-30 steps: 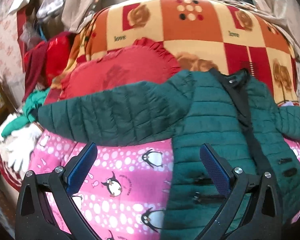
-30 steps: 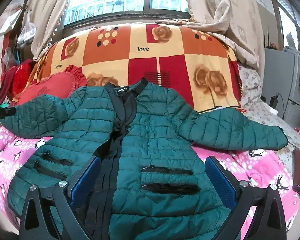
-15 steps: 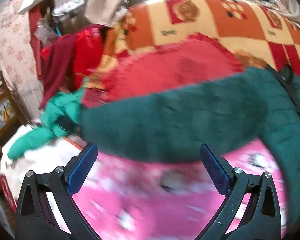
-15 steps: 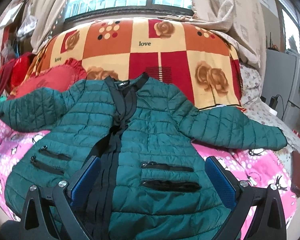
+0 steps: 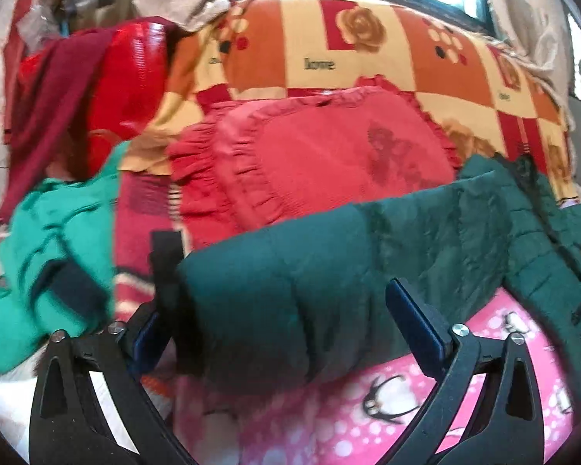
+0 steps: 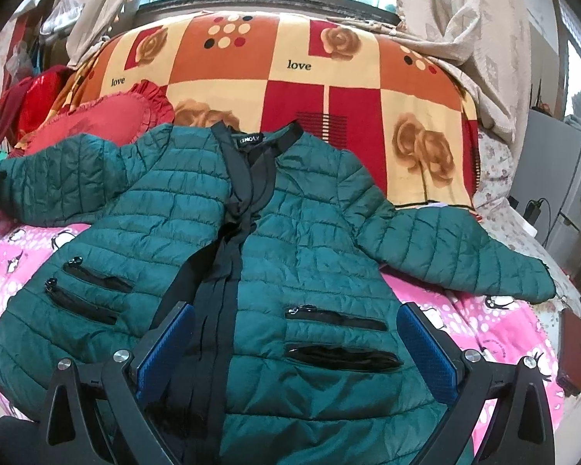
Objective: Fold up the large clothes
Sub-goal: 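Move the left tool to the jacket sleeve and grasp its cuff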
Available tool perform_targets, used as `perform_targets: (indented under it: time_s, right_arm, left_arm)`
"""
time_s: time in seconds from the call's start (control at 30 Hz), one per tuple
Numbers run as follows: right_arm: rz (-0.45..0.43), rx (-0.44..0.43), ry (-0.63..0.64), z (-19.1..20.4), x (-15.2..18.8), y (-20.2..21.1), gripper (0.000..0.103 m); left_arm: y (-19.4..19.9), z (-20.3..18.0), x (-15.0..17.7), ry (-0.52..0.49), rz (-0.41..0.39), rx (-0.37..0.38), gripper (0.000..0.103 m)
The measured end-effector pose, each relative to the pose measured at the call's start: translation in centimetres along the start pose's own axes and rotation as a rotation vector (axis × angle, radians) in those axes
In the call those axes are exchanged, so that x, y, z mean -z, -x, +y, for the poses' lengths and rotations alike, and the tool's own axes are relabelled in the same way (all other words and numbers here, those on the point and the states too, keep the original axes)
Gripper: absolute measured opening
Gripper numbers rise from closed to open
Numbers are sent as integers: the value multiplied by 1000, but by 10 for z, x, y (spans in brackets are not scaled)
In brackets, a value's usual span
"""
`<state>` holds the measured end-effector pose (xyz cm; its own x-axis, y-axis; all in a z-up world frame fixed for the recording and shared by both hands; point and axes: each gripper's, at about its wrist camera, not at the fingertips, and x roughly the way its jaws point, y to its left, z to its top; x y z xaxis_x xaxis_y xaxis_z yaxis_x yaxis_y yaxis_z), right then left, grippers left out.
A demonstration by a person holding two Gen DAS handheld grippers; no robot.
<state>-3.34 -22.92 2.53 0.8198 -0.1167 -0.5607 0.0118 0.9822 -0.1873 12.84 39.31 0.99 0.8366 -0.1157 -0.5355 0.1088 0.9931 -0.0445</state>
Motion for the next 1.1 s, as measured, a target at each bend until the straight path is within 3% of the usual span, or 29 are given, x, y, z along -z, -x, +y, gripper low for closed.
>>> perform_targets:
  time_s: [0.07, 0.13, 0.2, 0.27, 0.4, 0.47, 0.57, 0.63, 0.77, 0.83, 0.87, 1.1]
  right_arm:
    - [3, -1, -4, 0, 0, -1, 103]
    - [4, -1, -8, 0, 0, -1, 103]
    - [-1, 0, -8, -1, 0, 0, 103]
    - [-5, -1, -8, -1, 0, 1, 103]
    - [-14, -8, -19, -4, 1, 5, 103]
    - [-21, -10, -23, -6, 1, 8, 103]
    - [-35, -15, -39, -11, 2, 13, 103]
    - [-39, -24, -56, -16, 2, 14, 103]
    - [-36, -41, -83, -23, 2, 14, 103]
    - [-34, -44, -96, -26, 3, 15, 103]
    - [-36, -45, -103, -28, 3, 16, 103]
    - [-13, -49, -128, -31, 3, 11, 103]
  left_arm:
    - [-1, -3, -4, 8, 25, 79, 83]
    - [3, -10, -7, -2, 55, 151, 46]
    - [6, -18, -8, 7, 111, 180, 19]
    - [9, -25, -6, 29, 161, 189, 14]
    - [32, -33, -10, 150, 180, 164, 13]
    - [49, -26, -13, 268, 178, 153, 13]
    - [75, 0, 1, 568, 183, 105, 13]
    - [79, 4, 18, 633, 205, 25, 14]
    - [60, -9, 48, 558, 252, -34, 30]
    - [59, -12, 60, 549, 234, -23, 55]
    - [60, -16, 65, 522, 218, -23, 61]
    - [60, -16, 89, 428, 213, -1, 62]
